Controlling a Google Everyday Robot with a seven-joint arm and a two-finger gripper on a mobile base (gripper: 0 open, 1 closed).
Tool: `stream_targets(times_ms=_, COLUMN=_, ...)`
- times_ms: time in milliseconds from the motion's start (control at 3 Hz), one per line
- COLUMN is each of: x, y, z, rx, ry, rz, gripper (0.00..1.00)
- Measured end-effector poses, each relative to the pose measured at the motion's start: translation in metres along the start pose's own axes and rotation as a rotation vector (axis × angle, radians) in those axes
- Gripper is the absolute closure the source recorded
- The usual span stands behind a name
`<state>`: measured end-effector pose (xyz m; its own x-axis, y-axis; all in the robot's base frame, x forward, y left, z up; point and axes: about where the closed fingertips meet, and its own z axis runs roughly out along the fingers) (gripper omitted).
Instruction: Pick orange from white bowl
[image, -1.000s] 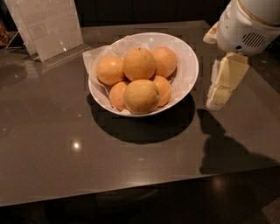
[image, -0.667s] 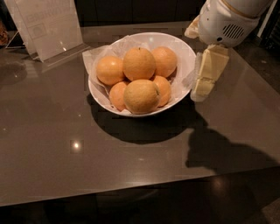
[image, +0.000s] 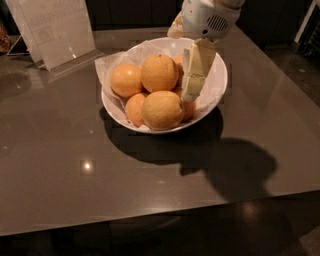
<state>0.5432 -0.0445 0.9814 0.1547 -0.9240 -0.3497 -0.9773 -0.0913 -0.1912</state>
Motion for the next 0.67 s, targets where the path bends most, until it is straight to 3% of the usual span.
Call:
stream_targets(times_ms=333, x=0.0, y=0.0, z=0.0, rx=0.0, ry=-0.001, rz=-0.001, gripper=0.0)
stream_targets(times_ms=667, x=-0.005, y=-0.028, z=0.007, rx=0.027, ry=-0.067, rz=0.009, gripper=0.0)
